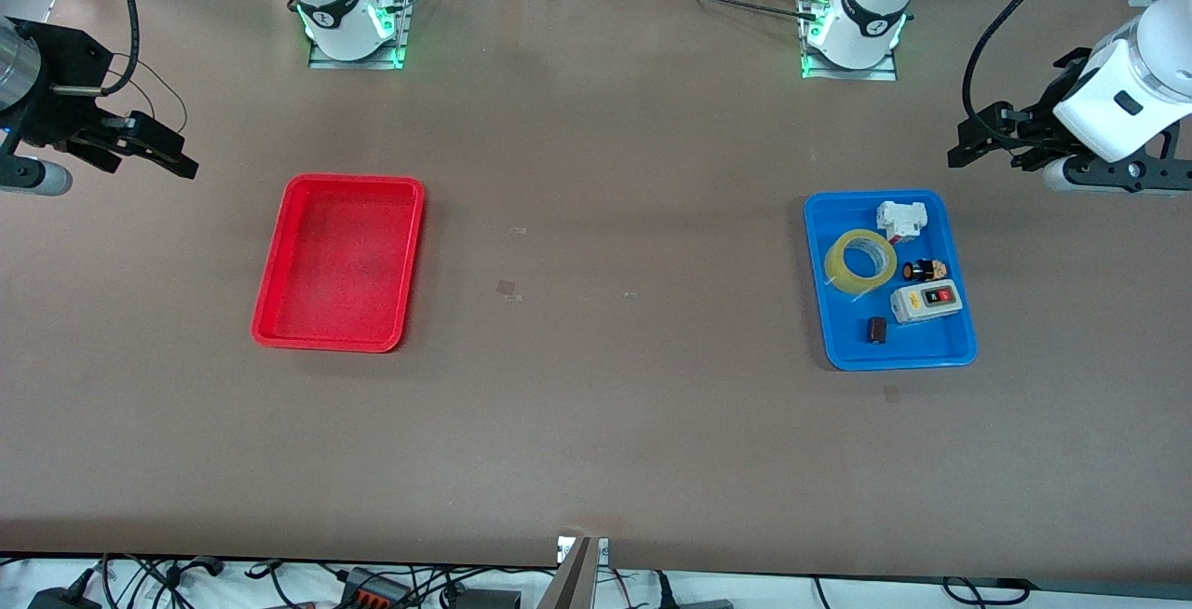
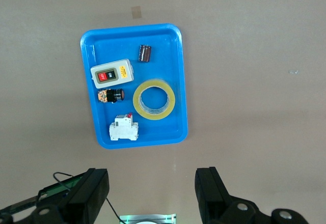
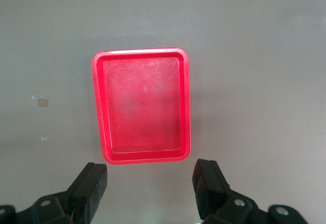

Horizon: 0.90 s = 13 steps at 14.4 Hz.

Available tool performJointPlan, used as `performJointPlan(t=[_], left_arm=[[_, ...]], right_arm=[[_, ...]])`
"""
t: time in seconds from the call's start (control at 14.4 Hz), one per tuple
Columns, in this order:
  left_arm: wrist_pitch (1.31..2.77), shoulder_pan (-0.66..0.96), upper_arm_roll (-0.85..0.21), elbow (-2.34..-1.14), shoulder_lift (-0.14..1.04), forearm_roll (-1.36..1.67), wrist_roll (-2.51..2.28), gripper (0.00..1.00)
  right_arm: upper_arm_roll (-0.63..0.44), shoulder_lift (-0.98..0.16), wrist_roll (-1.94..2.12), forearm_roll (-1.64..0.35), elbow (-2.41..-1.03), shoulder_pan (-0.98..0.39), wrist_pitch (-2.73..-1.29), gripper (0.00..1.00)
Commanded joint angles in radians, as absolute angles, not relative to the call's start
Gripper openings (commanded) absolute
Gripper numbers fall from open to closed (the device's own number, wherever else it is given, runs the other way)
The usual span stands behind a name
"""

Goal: Place and move tape with both arms
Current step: 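Reach the left gripper down toward the yellow tape roll in the blue tray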

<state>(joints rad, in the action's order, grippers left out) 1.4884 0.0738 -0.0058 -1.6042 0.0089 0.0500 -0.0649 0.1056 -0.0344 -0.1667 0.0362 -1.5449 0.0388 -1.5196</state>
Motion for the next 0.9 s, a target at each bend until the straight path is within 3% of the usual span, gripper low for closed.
performJointPlan(t=[0.0, 0.56, 0.83], left_arm=[[1.479, 0.078, -0.006, -1.58, 0.018, 0.041, -0.046, 1.0], [1.476, 0.064, 0.0, -1.551, 0.13, 0.057, -0.084, 1.0], [1.547, 0.058, 0.002, -1.623, 0.138, 0.054, -0.087, 1.0]], right_arm=[[0.104, -0.032, -0.137, 0.028, -1.526, 0.048, -1.5, 0.99], [0.104, -0.037, -0.124, 0.029, -1.526, 0.048, -1.502, 0.99], [0.104, -0.037, -0.124, 0.028, -1.526, 0.048, -1.502, 0.99]])
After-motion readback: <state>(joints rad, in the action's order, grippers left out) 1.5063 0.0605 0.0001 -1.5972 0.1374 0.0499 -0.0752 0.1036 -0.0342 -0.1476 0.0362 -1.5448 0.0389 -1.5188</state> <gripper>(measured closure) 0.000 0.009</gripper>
